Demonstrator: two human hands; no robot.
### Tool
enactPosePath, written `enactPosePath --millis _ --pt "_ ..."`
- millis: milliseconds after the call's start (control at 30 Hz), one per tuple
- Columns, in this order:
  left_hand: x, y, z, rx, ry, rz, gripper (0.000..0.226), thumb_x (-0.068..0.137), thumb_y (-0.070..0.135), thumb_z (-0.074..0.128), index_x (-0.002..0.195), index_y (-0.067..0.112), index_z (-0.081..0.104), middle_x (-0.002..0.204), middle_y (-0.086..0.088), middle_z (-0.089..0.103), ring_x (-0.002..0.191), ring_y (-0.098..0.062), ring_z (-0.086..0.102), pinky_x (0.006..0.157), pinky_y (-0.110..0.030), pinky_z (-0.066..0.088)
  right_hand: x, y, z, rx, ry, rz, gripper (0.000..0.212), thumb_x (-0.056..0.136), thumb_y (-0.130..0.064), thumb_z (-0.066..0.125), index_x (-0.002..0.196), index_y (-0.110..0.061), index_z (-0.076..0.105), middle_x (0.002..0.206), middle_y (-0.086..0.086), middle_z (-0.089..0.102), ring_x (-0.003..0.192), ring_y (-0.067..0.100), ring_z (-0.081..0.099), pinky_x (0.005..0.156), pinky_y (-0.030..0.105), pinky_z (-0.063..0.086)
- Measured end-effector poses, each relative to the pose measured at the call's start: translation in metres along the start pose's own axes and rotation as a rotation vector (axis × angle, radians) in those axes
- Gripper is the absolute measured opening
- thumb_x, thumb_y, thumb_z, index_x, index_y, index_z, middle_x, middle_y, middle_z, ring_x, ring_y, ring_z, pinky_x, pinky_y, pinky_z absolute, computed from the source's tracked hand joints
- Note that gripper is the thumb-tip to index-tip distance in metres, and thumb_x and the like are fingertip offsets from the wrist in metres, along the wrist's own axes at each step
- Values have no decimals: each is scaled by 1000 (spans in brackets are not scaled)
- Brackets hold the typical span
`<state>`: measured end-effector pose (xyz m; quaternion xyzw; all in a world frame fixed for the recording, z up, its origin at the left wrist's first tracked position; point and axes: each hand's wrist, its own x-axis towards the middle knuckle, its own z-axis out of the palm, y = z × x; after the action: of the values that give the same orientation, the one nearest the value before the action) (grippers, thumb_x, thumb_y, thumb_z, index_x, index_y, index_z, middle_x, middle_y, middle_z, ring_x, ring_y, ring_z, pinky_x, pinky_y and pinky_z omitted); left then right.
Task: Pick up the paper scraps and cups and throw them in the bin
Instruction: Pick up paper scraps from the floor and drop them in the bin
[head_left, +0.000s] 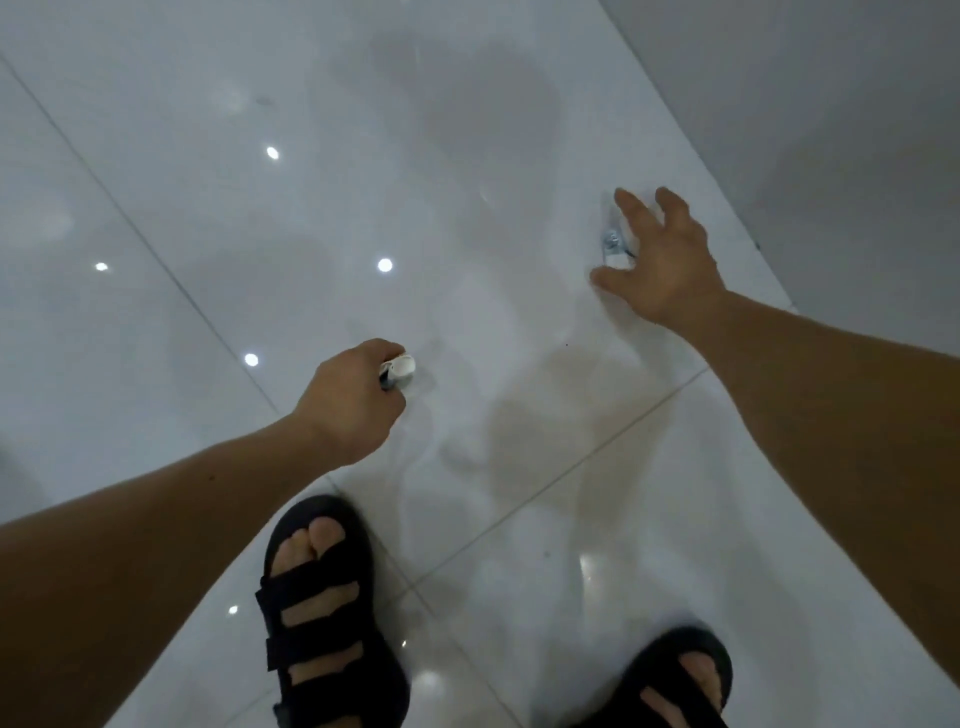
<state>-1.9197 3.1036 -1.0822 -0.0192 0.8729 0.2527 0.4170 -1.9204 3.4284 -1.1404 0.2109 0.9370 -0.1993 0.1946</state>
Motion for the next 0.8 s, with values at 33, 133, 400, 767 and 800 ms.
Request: enactPosePath --millis 33,133,400,767,800 --pt "-3 -6 1 -25 -1 -4 46 87 7 53 130 23 52 106 -5 62 94 -28 62 81 -33 51 -6 -4 8 -31 1 0 72 86 -36 69 149 -33 34 157 12 17 140 38 21 110 46 30" --pt "-17 -16 -5 -38 -34 7 50 87 7 53 133 25 52 118 -5 62 94 -25 61 82 -27 48 -49 -20 29 -85 16 -20 49 89 -17 60 136 -25 50 141 15 33 123 38 33 94 43 42" --pt "-89 27 -94 -29 53 -2 46 90 14 56 135 18 50 128 -7 58 109 -24 56 80 -23 39 -143 -123 -34 58 -162 -159 56 90 -30 64 141 -35 43 138 3 36 121 28 37 85 36 44" --pt "-324 118 -292 -263 197 15 49 94 11 51 141 19 43 139 -2 51 123 -17 50 102 -20 36 -249 -328 -289 23 -226 -341 59 89 -46 61 143 -39 39 138 -2 37 122 21 37 94 32 41" --pt "-344 122 -311 -279 226 16 49 94 11 51 141 20 43 138 -2 51 123 -17 50 102 -20 36 -258 -351 -309 20 -226 -358 58 89 -46 62 143 -39 40 138 -3 37 122 20 37 93 30 40"
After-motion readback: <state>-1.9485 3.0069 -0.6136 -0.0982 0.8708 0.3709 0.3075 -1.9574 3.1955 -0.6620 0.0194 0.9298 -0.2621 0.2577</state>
